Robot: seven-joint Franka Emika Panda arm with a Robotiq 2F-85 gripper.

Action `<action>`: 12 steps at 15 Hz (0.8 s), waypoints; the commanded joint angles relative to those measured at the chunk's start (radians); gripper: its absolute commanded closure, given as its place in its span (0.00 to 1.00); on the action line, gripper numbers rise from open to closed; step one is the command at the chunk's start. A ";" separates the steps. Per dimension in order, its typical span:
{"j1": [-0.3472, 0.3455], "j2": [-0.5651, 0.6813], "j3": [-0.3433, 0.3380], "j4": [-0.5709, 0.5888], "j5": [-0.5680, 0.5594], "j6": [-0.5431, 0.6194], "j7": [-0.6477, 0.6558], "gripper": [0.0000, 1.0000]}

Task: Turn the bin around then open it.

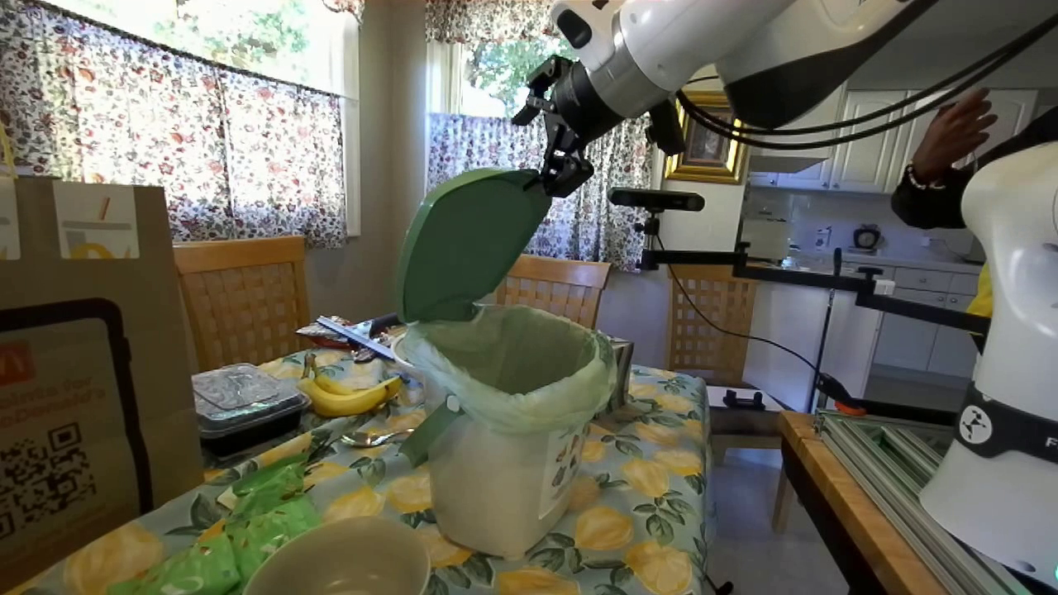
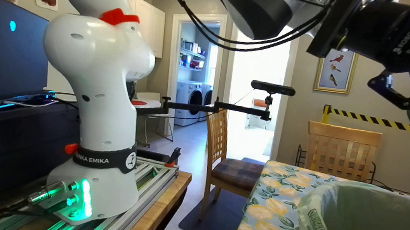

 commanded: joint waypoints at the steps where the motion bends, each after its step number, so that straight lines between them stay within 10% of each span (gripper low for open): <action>1: -0.034 0.070 -0.032 0.108 -0.002 0.100 -0.090 0.00; 12: -0.051 0.278 -0.056 0.300 0.109 0.249 -0.188 0.00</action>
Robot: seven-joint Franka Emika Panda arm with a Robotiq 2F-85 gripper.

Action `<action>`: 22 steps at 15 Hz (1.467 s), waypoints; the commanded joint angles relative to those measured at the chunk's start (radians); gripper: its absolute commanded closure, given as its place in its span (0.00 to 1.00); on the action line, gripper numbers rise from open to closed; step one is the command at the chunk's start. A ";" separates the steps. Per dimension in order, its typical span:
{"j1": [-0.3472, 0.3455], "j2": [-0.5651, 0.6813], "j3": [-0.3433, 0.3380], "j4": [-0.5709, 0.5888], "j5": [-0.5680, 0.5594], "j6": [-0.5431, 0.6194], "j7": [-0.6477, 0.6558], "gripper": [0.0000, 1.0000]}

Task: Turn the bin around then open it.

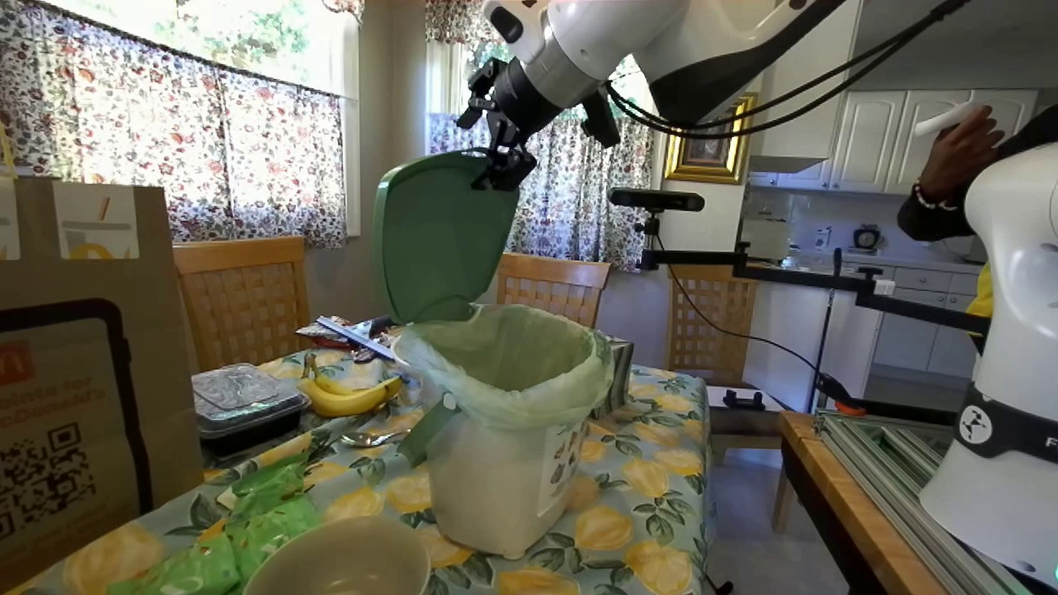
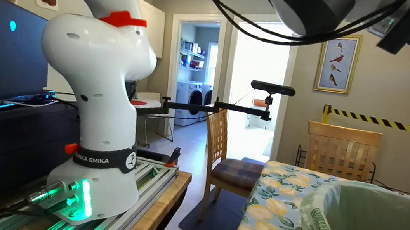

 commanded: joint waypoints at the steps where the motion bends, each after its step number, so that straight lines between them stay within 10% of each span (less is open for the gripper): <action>1: -0.003 0.073 -0.009 0.073 0.063 0.041 -0.077 0.00; 11: 0.050 0.029 0.064 0.012 0.161 -0.130 -0.050 0.00; 22: 0.107 -0.011 0.280 -0.031 0.514 -0.628 0.207 0.00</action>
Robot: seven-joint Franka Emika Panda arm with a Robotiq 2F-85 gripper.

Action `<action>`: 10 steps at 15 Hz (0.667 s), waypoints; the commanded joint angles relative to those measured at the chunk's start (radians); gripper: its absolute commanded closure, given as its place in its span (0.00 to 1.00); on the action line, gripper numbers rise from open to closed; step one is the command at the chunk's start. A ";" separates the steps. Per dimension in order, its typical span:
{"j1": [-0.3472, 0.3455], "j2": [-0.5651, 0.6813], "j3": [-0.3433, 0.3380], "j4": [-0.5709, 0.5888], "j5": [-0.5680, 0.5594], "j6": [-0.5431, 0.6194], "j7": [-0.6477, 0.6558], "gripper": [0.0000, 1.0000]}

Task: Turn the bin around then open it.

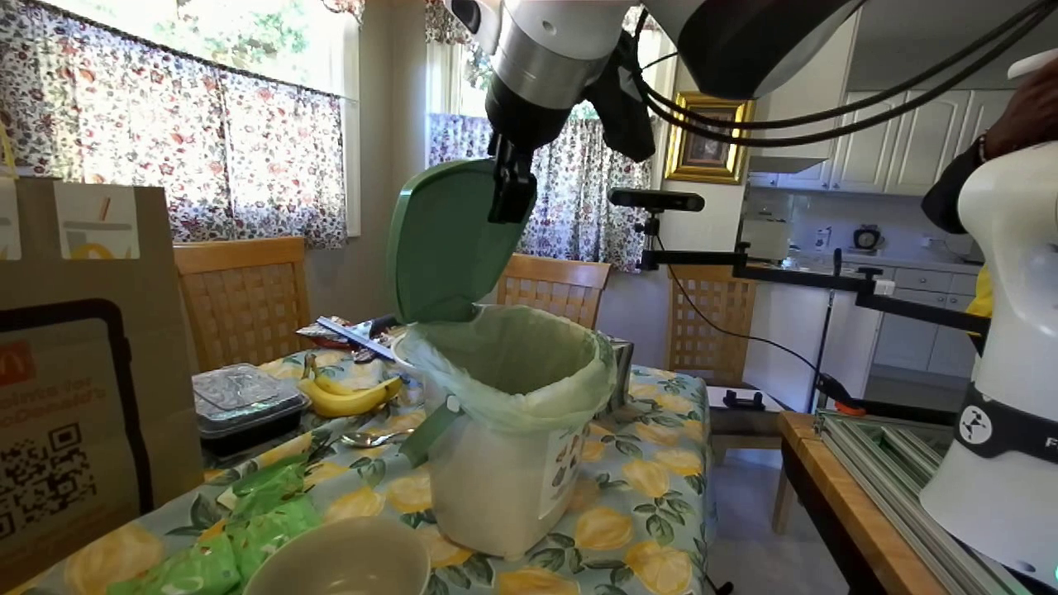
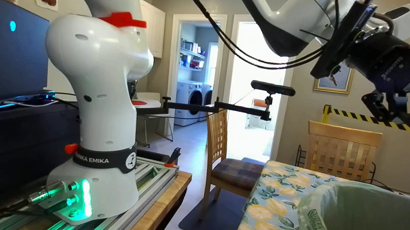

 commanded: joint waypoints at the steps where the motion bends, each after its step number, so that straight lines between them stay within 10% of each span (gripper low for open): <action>1: 0.010 -0.037 0.025 -0.017 0.053 -0.083 0.084 0.00; 10: 0.053 -0.128 0.077 -0.099 0.392 -0.192 0.331 0.00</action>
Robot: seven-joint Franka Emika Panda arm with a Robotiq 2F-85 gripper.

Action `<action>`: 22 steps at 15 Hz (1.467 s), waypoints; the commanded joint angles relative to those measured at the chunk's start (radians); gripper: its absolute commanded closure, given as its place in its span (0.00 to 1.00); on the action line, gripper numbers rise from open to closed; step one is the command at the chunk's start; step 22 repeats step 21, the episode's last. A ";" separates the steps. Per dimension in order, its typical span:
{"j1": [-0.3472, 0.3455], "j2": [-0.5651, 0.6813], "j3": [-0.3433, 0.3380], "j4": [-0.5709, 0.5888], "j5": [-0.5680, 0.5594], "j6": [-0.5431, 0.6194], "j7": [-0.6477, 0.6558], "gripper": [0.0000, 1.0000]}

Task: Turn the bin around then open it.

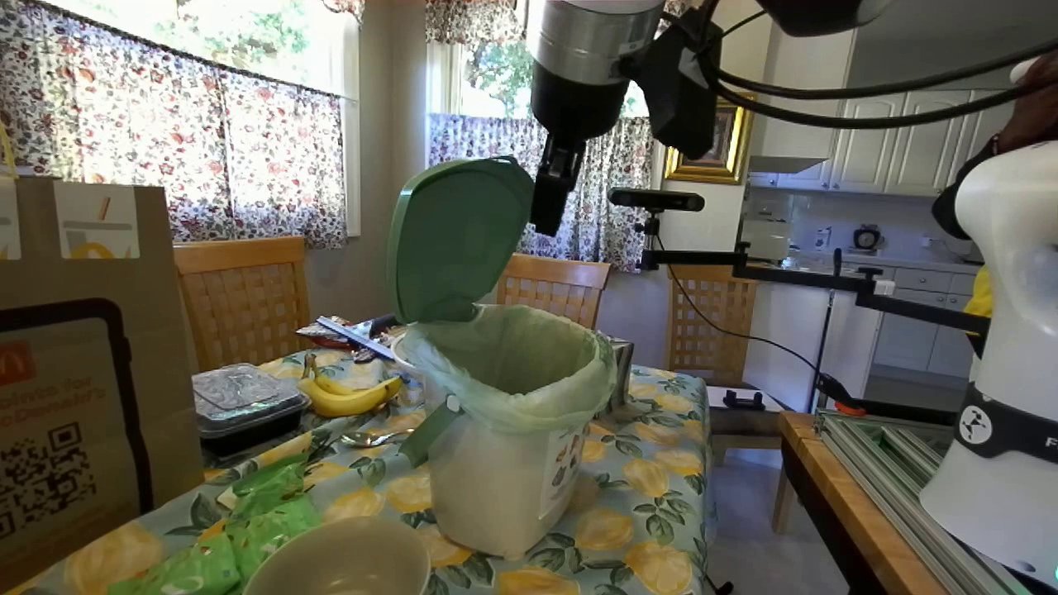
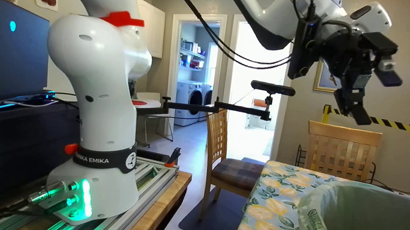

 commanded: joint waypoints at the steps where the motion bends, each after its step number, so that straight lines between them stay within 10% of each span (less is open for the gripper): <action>1: 0.004 -0.105 -0.003 -0.127 0.082 0.093 0.111 0.00; 13: -0.100 -0.391 -0.125 -0.505 0.155 0.577 0.171 0.00; 22: -0.072 -0.337 -0.200 -0.446 0.163 0.556 0.224 0.00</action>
